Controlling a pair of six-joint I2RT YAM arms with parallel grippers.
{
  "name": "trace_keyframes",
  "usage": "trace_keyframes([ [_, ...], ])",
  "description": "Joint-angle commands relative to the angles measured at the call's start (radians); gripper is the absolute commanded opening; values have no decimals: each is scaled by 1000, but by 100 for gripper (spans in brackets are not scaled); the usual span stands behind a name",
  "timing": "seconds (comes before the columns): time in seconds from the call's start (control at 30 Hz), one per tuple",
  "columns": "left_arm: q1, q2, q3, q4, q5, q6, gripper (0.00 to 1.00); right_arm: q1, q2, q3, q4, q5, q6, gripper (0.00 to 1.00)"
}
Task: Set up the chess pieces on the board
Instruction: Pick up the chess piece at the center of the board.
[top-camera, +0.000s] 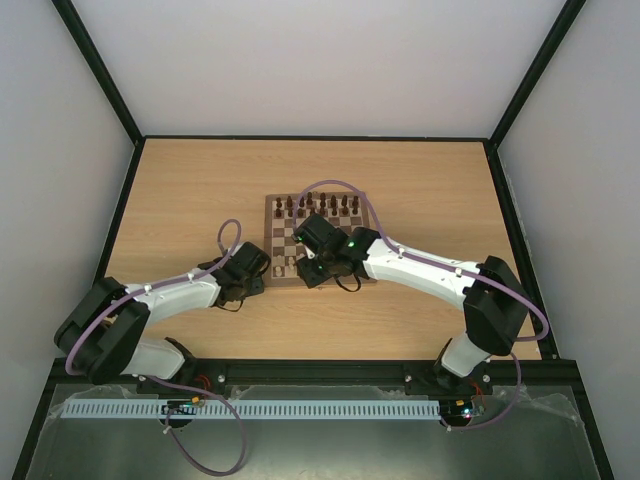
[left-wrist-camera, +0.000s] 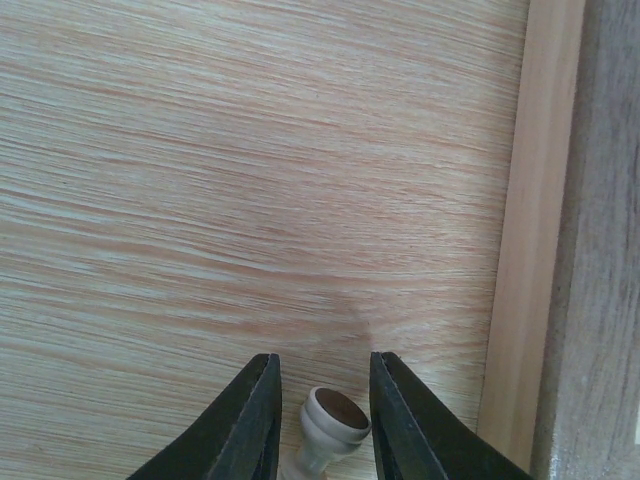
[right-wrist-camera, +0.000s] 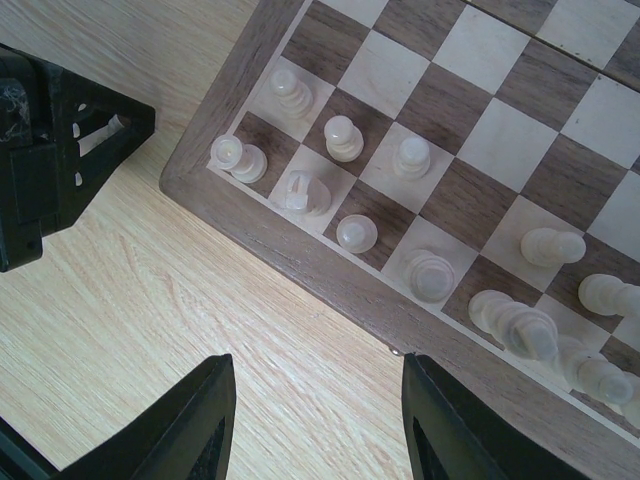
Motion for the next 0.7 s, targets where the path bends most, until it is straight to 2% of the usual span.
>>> trace_keyframes([
  [0.0, 3, 41, -42, -145, -2, -5, 28, 9, 17, 29, -45, 6, -11, 47],
  [0.67, -30, 95, 1, -166, -46, 12, 25, 12, 25, 31, -47, 5, -12, 47],
])
